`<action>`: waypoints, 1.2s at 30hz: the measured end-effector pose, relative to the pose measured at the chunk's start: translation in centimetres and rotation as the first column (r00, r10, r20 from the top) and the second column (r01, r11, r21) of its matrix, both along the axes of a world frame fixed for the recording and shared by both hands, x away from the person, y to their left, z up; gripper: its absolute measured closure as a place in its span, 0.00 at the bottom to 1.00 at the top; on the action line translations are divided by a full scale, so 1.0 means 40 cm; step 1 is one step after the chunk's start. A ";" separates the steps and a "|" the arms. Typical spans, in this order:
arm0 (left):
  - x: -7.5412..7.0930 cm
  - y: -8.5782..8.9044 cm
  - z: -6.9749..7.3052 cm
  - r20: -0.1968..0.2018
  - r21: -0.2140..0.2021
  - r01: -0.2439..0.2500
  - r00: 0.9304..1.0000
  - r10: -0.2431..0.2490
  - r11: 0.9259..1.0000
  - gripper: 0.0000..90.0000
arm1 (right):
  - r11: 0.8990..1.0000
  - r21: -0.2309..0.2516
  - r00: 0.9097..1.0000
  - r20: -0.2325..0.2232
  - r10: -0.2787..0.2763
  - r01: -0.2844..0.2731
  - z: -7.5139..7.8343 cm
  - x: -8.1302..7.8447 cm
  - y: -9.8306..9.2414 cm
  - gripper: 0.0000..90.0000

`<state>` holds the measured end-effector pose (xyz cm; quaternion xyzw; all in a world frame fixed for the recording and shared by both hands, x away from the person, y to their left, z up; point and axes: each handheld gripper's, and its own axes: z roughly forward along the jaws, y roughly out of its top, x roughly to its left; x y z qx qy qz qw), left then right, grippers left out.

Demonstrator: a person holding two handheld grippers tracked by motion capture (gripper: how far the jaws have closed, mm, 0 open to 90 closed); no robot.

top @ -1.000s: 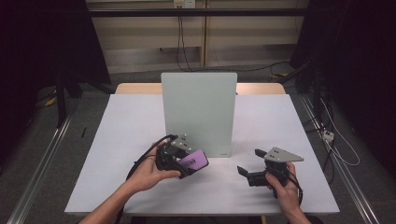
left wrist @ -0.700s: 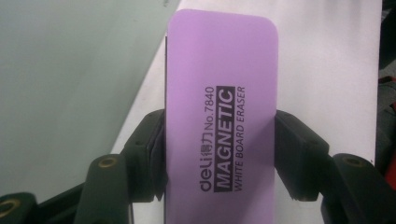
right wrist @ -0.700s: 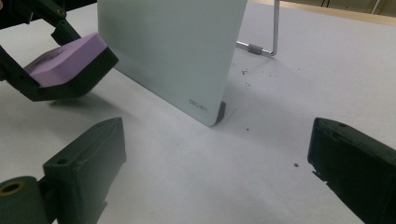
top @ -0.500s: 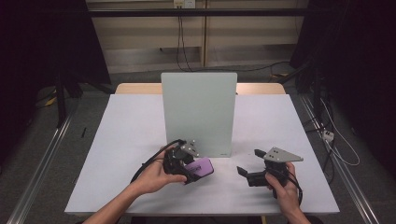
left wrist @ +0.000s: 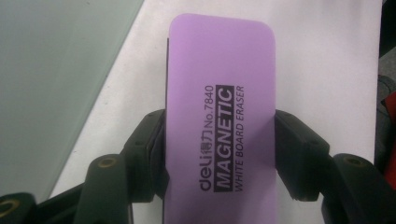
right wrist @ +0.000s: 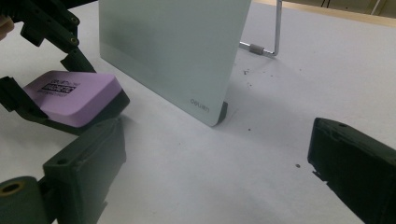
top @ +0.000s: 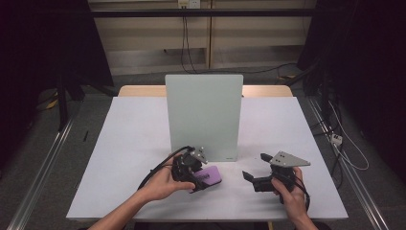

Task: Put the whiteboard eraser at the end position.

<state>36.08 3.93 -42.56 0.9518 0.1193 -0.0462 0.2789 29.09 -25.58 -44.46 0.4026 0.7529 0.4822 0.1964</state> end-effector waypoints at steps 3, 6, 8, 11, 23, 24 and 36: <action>-0.001 -0.004 -0.004 0.003 -0.001 -0.005 1.000 0.005 1.000 0.45 | 1.000 -0.001 1.000 -0.002 0.000 0.000 0.000 0.001 0.001 0.05; 0.001 -0.007 -0.012 -0.005 -0.003 -0.006 1.000 0.006 1.000 0.45 | 1.000 0.000 1.000 -0.003 0.000 0.000 -0.001 0.001 -0.001 0.05; -0.001 -0.012 -0.018 -0.003 -0.004 -0.012 1.000 0.012 1.000 0.45 | 1.000 0.000 1.000 -0.003 0.000 0.000 -0.001 0.001 -0.001 0.05; 0.000 -0.011 -0.018 0.003 -0.003 -0.009 1.000 0.009 1.000 0.45 | 1.000 0.000 1.000 -0.002 0.001 -0.001 -0.001 0.001 0.000 0.05; -0.005 -0.006 -0.020 0.043 -0.030 -0.028 0.999 0.029 0.999 0.28 | 1.000 -0.001 1.000 -0.001 -0.003 0.003 -0.001 0.001 0.000 0.05; -0.005 -0.004 -0.014 0.056 -0.022 -0.035 0.998 0.036 0.999 0.27 | 1.000 -0.001 1.000 -0.001 -0.003 0.003 -0.001 0.001 0.000 0.05; 0.008 0.023 0.008 0.068 -0.148 -0.102 0.991 0.113 0.984 0.09 | 1.000 -0.004 1.000 -0.004 -0.005 0.005 -0.001 0.001 0.001 0.05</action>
